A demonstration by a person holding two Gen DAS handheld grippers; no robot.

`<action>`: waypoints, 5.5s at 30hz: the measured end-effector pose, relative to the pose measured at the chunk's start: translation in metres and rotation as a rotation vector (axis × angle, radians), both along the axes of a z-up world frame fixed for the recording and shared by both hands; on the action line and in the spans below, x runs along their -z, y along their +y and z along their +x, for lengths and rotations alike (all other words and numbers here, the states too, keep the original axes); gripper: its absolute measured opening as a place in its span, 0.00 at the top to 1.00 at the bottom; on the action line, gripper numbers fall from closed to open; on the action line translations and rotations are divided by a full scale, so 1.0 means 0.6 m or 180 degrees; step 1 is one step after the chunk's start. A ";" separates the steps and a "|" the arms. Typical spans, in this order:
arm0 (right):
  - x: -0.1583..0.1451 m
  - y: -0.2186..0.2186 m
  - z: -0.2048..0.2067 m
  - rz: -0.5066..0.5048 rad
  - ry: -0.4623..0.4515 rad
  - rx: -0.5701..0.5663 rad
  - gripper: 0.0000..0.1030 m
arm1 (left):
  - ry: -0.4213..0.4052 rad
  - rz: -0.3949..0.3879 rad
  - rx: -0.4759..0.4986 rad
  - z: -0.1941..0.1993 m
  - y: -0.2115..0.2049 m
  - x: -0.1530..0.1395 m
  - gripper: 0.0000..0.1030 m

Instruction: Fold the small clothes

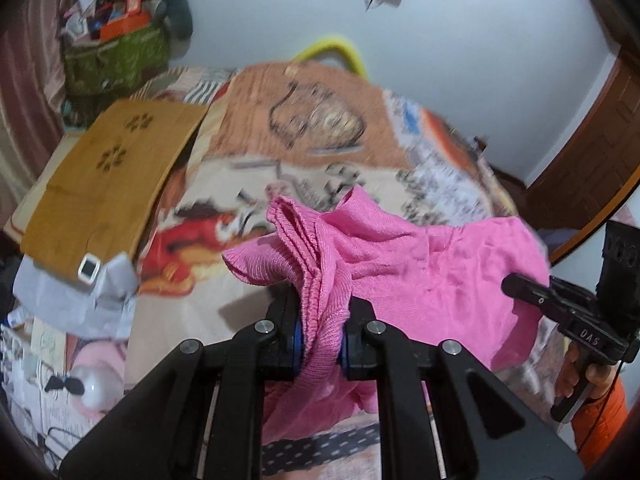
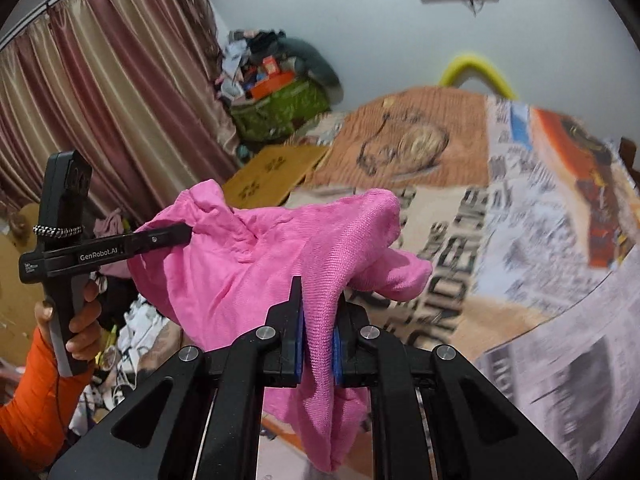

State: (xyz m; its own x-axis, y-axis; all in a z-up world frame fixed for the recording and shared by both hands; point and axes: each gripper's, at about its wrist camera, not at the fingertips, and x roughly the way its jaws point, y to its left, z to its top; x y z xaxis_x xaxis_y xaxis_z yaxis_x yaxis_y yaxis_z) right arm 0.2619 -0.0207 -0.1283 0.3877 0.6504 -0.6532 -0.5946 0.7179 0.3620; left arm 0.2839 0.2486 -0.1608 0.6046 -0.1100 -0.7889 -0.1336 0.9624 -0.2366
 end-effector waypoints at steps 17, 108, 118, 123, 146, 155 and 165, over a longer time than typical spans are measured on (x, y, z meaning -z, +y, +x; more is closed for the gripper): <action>0.148 0.034 0.036 -0.0646 0.0582 -0.0012 0.85 | 0.0679 -0.0112 -0.0131 0.022 0.053 0.187 0.66; 0.144 0.049 -0.026 -0.0892 0.0318 -0.0600 0.48 | 0.0726 -0.0288 -0.0334 -0.122 0.048 0.205 0.66; 0.144 0.031 -0.036 -0.0912 0.0322 -0.0586 0.48 | 0.0811 0.0215 -0.0431 -0.118 0.048 0.208 0.70; 0.134 0.018 -0.048 -0.0954 0.0301 -0.0474 0.48 | 0.0766 0.0157 -0.0476 -0.131 0.045 0.180 0.70; -0.222 -0.068 -0.284 0.0405 -0.1398 -0.0069 0.48 | -0.1597 0.0930 -0.0198 -0.365 -0.201 -0.248 0.69; -0.277 -0.080 -0.398 0.0683 -0.1936 0.0165 0.48 | -0.2225 0.1063 -0.0361 -0.478 -0.254 -0.294 0.49; -0.268 -0.067 -0.427 0.0502 -0.2079 0.0343 0.15 | -0.2336 0.1073 -0.0497 -0.510 -0.263 -0.286 0.07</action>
State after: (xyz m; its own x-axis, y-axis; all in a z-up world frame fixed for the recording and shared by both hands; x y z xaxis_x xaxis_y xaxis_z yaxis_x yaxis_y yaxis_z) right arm 0.0059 -0.0608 0.0324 0.7384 0.6543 -0.1634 -0.6548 0.7535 0.0582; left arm -0.0222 0.0909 0.0110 0.9682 0.1902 -0.1625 -0.1956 0.9805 -0.0174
